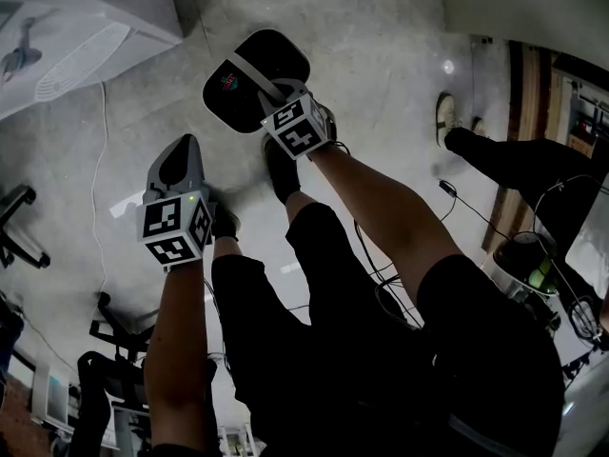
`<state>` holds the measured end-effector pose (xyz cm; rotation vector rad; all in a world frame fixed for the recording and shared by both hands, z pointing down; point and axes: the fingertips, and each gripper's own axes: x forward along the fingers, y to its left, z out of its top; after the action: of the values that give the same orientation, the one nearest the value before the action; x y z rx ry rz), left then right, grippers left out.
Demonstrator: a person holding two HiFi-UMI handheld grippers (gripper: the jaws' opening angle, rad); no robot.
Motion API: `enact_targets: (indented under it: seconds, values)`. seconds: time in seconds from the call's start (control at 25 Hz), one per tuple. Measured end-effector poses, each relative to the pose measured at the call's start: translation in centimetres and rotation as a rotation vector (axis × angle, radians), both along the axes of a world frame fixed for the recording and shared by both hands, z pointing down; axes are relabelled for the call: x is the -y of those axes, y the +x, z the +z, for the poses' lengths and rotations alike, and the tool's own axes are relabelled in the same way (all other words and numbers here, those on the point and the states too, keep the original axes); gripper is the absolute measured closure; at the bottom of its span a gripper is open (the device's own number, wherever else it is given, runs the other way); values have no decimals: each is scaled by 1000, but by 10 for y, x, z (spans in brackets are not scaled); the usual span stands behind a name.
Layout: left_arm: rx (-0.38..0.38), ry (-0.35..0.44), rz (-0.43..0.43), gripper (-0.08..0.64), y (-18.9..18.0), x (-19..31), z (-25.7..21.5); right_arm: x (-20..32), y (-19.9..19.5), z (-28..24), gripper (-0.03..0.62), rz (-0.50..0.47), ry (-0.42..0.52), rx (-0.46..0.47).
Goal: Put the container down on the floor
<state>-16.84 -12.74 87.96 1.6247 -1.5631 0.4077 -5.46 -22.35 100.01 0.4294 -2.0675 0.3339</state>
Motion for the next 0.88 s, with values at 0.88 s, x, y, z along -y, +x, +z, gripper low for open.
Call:
enact_targets:
  seconds: [0.88]
  values:
    - [114, -15, 39, 549, 22, -25, -21, -9, 28, -26, 413, -7, -9, -10]
